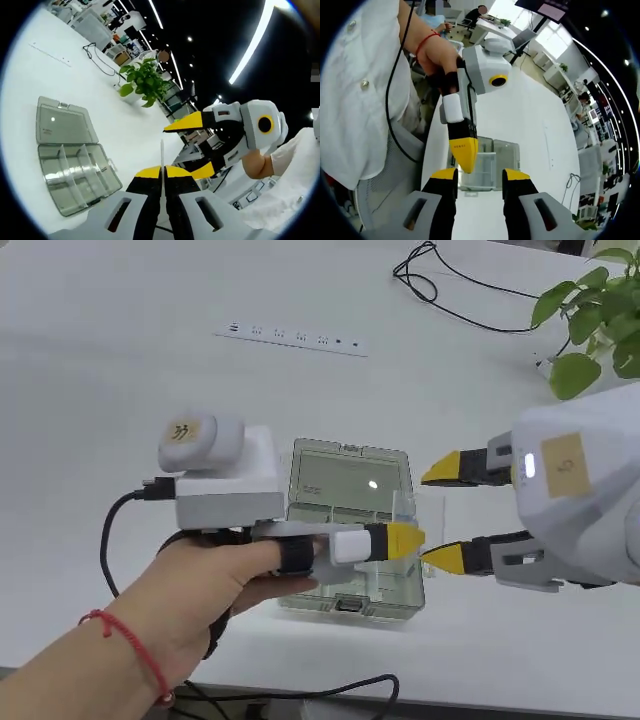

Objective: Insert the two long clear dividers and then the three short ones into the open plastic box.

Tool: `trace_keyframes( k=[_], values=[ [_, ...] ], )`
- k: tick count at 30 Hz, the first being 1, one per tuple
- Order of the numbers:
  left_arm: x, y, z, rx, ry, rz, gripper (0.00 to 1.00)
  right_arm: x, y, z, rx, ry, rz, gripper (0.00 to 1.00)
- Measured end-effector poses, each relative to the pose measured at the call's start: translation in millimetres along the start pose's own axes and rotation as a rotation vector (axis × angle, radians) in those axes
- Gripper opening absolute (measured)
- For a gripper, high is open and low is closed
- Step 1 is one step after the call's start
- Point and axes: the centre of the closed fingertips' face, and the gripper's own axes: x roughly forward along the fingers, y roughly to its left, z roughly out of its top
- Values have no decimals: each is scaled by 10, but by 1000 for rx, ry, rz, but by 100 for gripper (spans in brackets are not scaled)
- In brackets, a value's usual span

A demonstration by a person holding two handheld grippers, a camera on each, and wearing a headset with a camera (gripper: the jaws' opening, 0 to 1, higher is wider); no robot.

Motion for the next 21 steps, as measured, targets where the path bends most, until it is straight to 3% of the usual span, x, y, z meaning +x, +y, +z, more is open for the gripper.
trace_keyframes(
  k=[4, 7, 12, 16, 21],
  values=[
    [-30, -54, -23, 189, 32, -25, 0, -114, -37, 32, 88, -78, 79, 33],
    [-59, -97, -78, 338, 69, -47, 0, -221, -29, 38, 173, -134, 183, 29],
    [-81, -153, -89, 514, 84, -84, 0, -270, -35, 15, 205, -151, 287, 22],
    [-89, -223, -88, 619, 78, -121, 0, -319, 82, 92, 212, -168, 383, 18],
    [-89, -245, -126, 665, 96, -132, 0, -257, 178, 121, 180, -144, 436, 15]
  ],
)
